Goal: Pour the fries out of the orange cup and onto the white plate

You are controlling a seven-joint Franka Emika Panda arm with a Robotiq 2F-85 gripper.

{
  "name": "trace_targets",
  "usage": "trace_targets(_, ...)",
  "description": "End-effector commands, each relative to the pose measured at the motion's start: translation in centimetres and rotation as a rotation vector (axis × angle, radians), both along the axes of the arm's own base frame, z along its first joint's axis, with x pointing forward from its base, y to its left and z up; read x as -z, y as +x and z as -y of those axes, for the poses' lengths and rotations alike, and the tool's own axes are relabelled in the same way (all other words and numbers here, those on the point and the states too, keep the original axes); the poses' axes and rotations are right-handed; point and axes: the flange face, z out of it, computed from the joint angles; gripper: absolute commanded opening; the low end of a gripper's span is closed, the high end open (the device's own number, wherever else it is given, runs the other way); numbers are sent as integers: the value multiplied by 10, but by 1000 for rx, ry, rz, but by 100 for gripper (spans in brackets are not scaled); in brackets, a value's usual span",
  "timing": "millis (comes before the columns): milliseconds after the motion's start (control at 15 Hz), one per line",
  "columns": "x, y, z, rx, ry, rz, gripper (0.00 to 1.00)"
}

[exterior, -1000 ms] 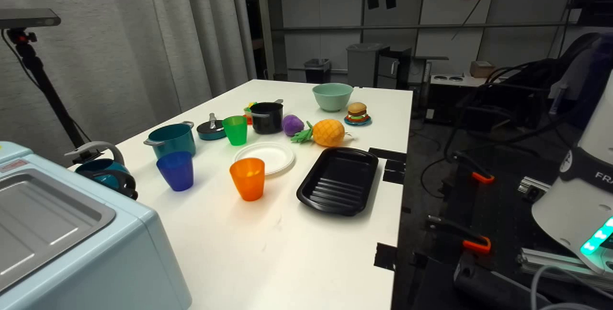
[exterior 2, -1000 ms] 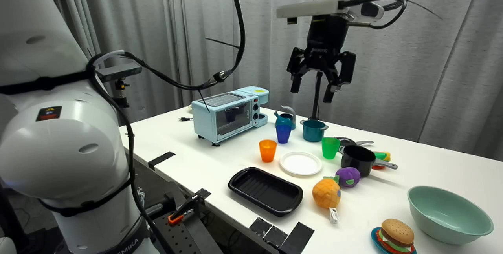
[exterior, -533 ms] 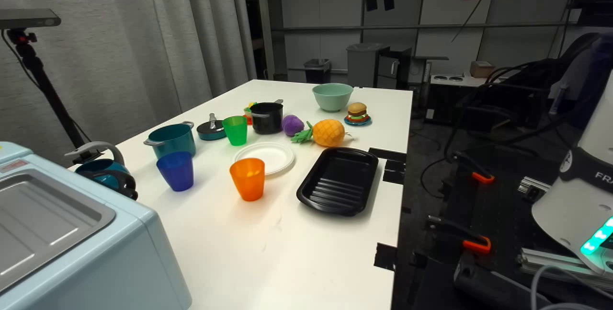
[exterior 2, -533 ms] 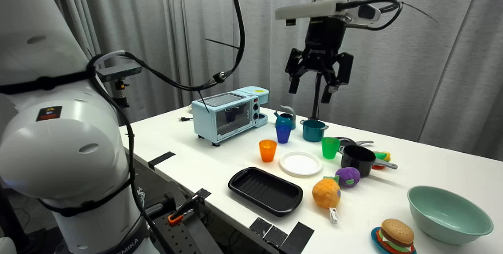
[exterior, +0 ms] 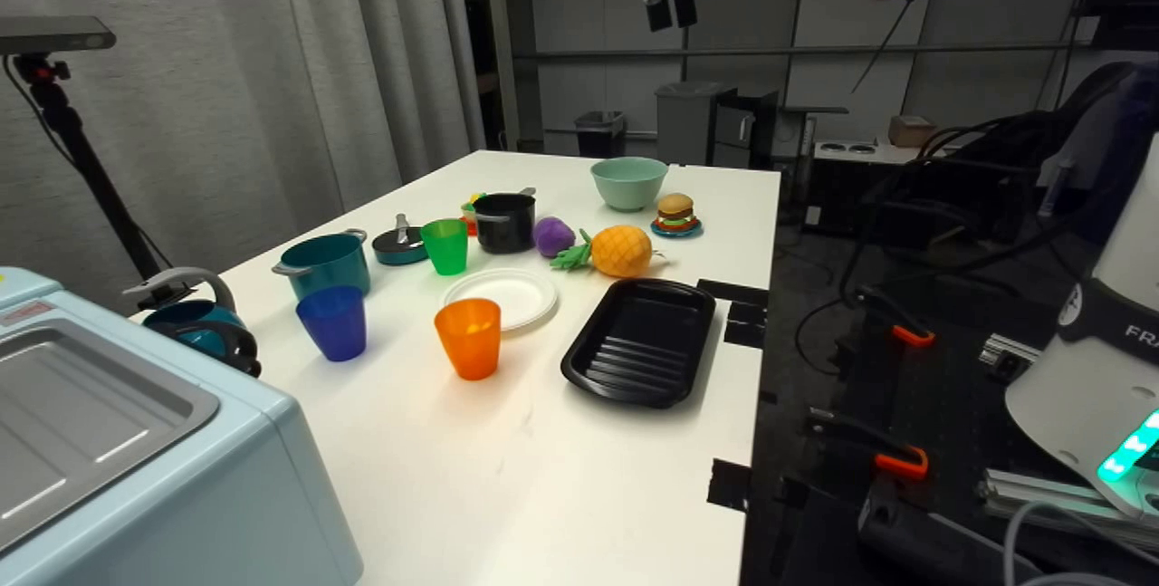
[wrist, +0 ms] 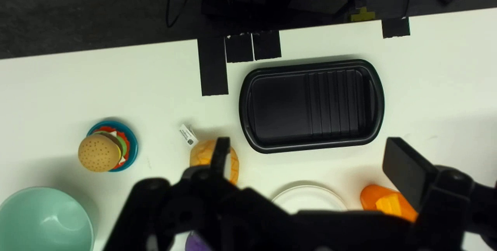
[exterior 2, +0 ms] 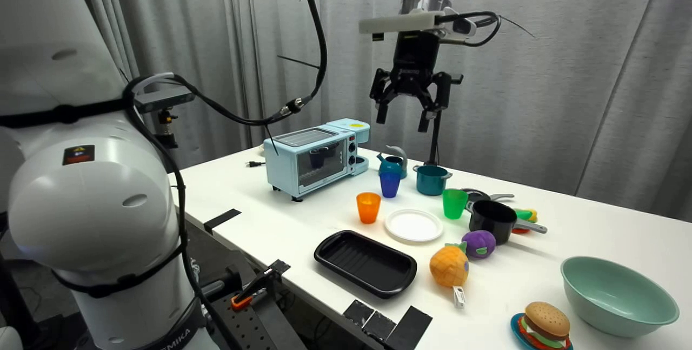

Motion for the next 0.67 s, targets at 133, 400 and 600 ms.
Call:
trace_targets(133, -13, 19, -15, -219, 54, 49, 100)
trace_targets(400, -15, 23, -15, -334, 77, 57, 100)
trace_targets(600, -10, 17, -14, -307, 63, 47, 100)
